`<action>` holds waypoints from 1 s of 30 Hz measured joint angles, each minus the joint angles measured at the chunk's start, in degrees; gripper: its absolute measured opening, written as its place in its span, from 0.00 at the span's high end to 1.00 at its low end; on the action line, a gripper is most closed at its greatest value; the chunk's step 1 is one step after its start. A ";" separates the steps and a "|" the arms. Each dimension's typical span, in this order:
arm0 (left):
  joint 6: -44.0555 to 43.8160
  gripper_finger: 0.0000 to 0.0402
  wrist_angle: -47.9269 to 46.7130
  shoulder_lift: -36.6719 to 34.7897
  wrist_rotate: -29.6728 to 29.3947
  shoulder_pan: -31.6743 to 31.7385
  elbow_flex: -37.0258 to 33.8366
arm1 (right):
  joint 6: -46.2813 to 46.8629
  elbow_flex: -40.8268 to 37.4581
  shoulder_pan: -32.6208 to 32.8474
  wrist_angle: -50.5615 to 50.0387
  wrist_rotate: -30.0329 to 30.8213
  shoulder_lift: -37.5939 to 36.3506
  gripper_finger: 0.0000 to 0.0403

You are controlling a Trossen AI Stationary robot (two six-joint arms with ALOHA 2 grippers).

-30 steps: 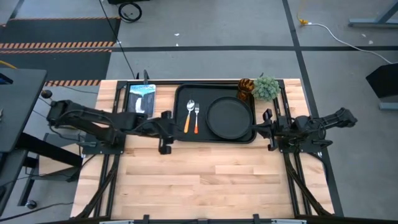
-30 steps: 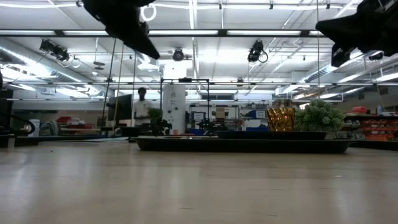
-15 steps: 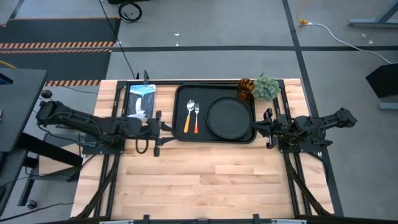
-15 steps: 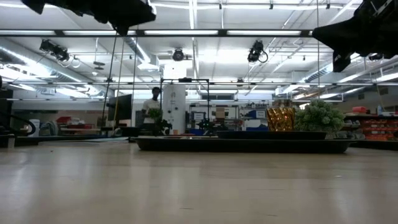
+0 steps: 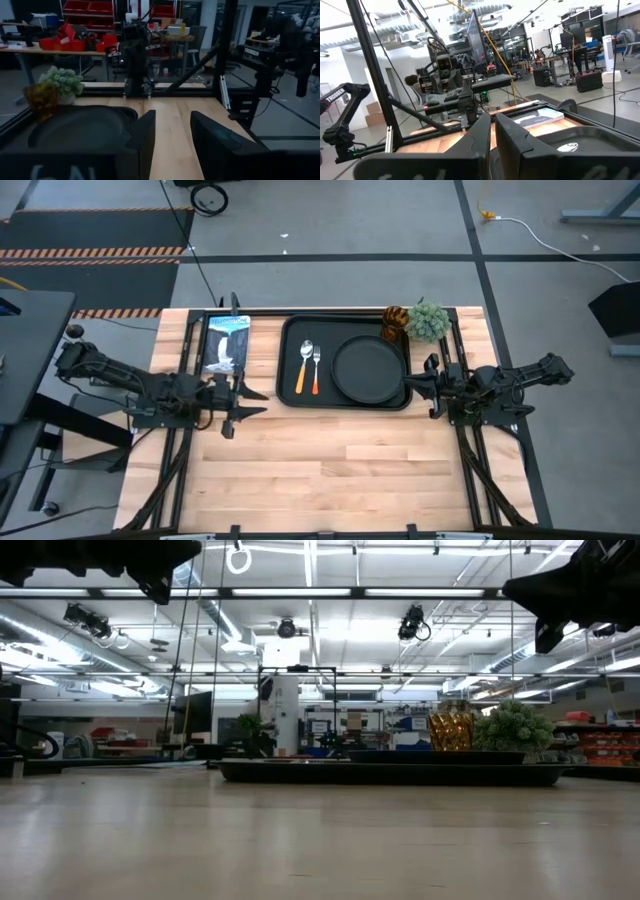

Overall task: Pick and place plate/cup/fork/spoon on tray
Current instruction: Return to Home Position

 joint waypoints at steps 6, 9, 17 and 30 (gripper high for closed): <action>-4.39 0.67 -0.48 -0.40 0.00 0.00 -0.36 | 0.00 0.00 0.00 -0.04 0.00 0.00 0.92; -5.93 0.67 -0.46 -0.40 0.00 0.02 -0.36 | 0.00 0.00 -0.01 -0.04 0.00 0.00 0.92; -7.81 0.67 -1.69 -4.90 0.74 1.28 -5.24 | 0.00 0.00 0.00 -0.02 -0.04 0.00 0.92; -1.16 0.67 -15.96 -32.56 15.05 5.28 -16.47 | 0.00 0.00 0.00 0.78 -0.15 0.00 0.92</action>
